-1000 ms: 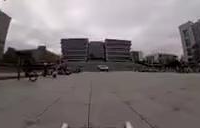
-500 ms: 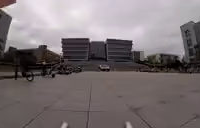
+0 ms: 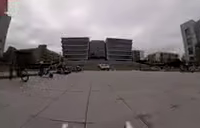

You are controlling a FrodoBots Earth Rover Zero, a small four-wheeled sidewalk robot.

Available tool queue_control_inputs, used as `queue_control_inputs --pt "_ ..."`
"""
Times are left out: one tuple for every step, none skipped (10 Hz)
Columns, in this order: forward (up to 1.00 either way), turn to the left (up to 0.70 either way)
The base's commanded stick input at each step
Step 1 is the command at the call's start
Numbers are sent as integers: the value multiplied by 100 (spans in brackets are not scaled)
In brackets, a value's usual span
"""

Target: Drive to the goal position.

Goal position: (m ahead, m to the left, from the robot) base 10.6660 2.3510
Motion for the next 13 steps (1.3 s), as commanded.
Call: queue_control_inputs --pt "70 0" --pt "70 0" --pt "70 0" --pt "70 0" --pt "70 0" --pt "70 0" --pt "70 0" --pt "70 0" --pt "70 0" --pt "70 0" --pt "70 0" --pt "70 0" --pt "70 0"
